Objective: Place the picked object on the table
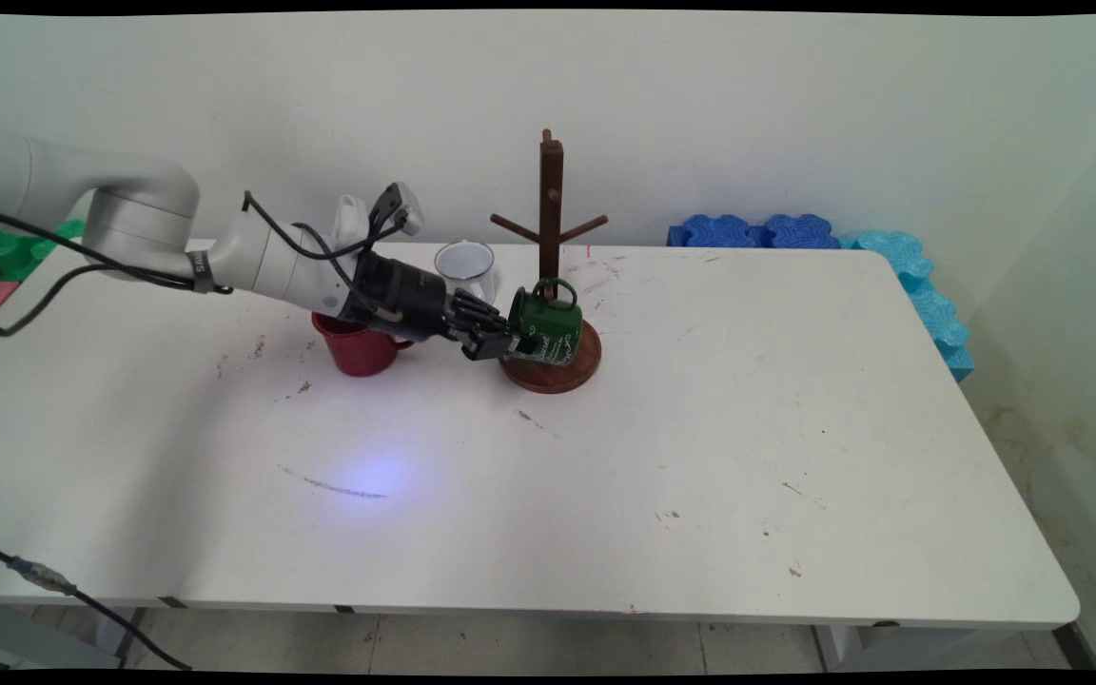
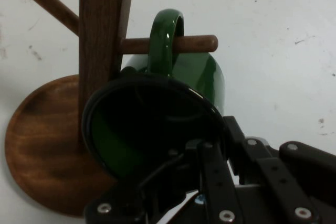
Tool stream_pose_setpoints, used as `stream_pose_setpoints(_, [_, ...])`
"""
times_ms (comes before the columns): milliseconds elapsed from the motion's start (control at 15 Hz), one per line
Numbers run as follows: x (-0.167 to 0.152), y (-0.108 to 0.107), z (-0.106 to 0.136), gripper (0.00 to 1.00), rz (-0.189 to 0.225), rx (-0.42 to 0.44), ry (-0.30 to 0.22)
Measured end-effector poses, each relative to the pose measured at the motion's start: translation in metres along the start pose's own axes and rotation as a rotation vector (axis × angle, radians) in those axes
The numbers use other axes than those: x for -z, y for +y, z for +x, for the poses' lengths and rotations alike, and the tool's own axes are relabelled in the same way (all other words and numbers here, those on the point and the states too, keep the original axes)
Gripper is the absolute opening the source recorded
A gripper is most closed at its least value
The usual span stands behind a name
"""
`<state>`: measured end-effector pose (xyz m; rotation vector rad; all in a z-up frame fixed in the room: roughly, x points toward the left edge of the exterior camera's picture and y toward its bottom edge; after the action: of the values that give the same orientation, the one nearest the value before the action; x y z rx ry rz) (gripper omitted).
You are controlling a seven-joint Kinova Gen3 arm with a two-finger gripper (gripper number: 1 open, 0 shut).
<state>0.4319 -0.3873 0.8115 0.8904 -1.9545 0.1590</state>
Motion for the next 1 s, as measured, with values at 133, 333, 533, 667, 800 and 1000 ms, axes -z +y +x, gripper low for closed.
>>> stream_pose_setpoints(133, [0.001, 0.001, 0.002, 0.00, -0.003, -0.002, 0.002])
stream_pose_setpoints(333, [0.002, 0.004, 0.004, 0.00, -0.008, -0.007, 0.002])
stream_pose_setpoints(533, [0.005, 0.008, 0.005, 0.00, -0.020, -0.013, -0.001])
stream_pose_setpoints(667, [0.008, 0.013, 0.007, 0.00, -0.031, -0.019, -0.002])
stream_pose_setpoints(800, [0.010, 0.017, 0.008, 0.00, -0.040, -0.024, -0.002])
stream_pose_setpoints(1000, [0.016, 0.023, 0.011, 0.00, -0.054, -0.032, -0.003])
